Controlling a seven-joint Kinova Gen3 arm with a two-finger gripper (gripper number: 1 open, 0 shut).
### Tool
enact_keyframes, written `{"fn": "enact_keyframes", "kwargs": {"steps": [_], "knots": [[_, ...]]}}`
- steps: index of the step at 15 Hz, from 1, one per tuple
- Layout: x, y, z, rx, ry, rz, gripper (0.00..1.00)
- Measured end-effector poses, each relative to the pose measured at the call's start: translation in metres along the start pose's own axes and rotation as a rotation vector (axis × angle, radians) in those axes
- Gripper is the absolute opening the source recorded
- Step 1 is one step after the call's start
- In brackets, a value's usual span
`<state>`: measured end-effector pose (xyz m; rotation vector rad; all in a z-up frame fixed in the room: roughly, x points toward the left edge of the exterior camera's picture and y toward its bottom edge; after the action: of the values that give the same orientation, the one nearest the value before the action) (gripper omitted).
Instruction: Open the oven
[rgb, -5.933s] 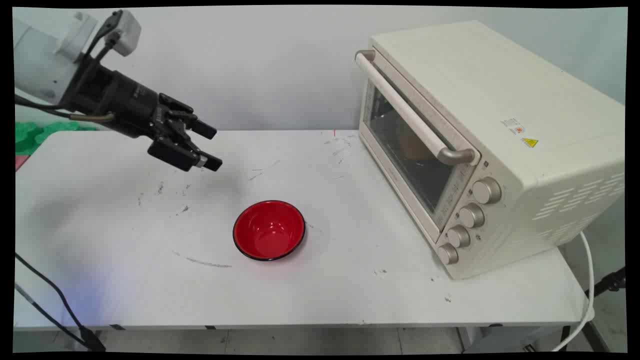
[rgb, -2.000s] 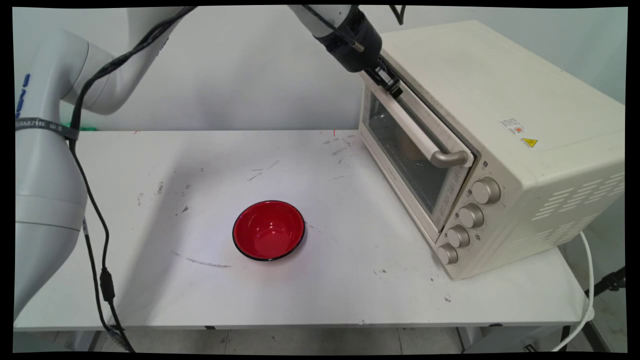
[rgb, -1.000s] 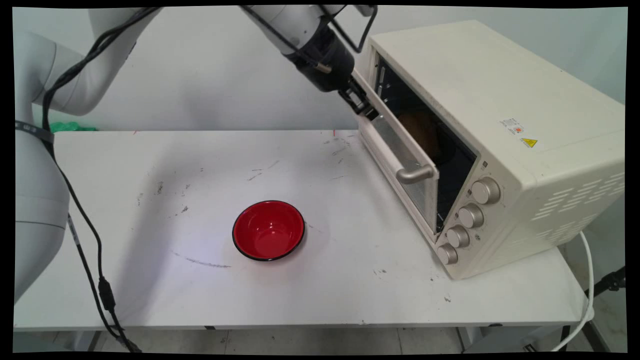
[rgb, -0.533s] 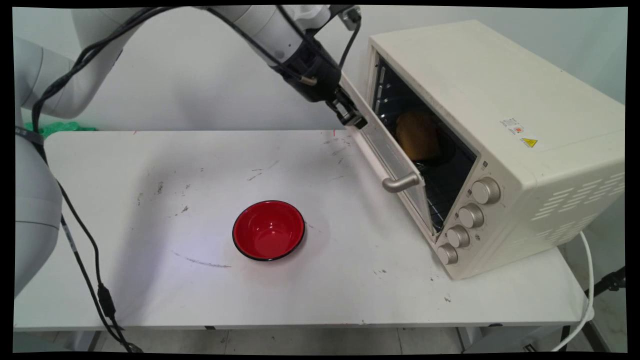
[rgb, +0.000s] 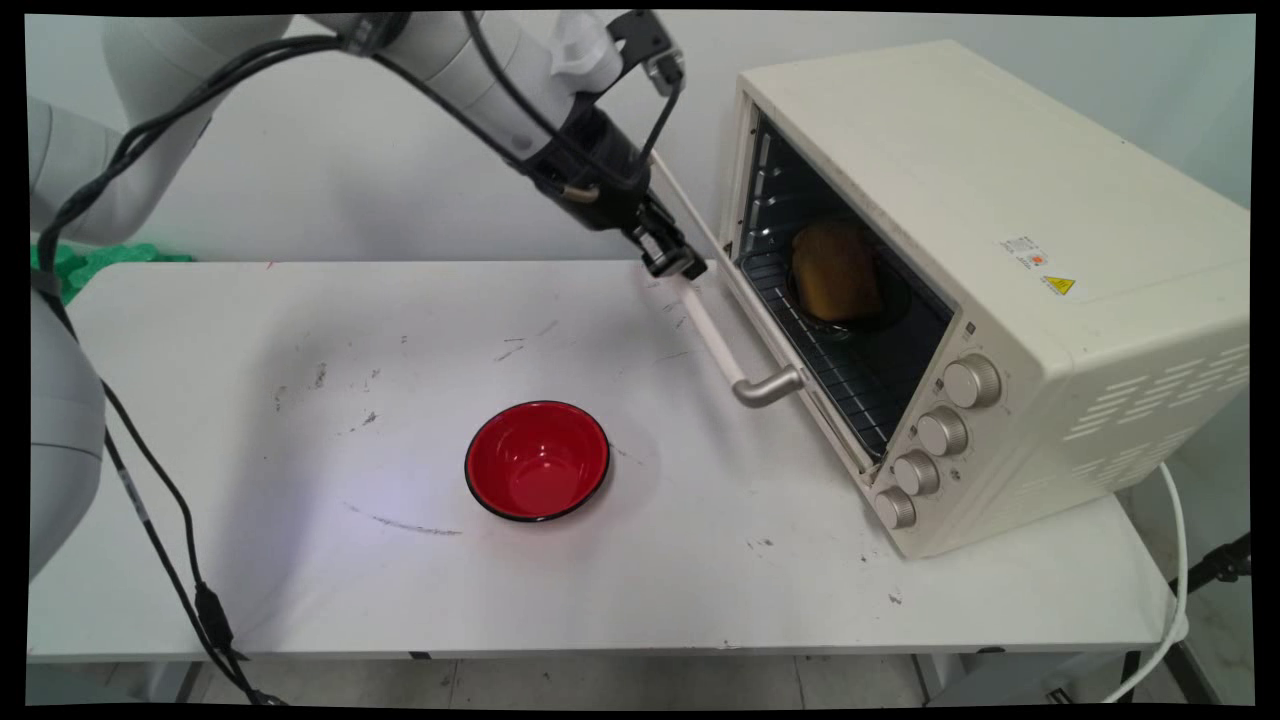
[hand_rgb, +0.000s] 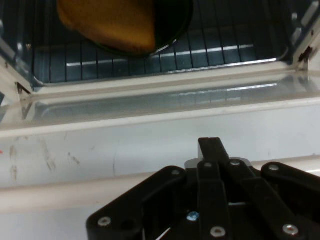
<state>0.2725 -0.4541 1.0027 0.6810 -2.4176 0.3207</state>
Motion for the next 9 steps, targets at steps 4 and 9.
{"fn": "enact_keyframes", "kwargs": {"steps": [4, 9], "knots": [[-0.020, 0.003, -0.005, 0.020, -0.004, -0.008, 0.00], [-0.045, 0.004, -0.008, 0.045, 0.008, -0.053, 0.00]]}}
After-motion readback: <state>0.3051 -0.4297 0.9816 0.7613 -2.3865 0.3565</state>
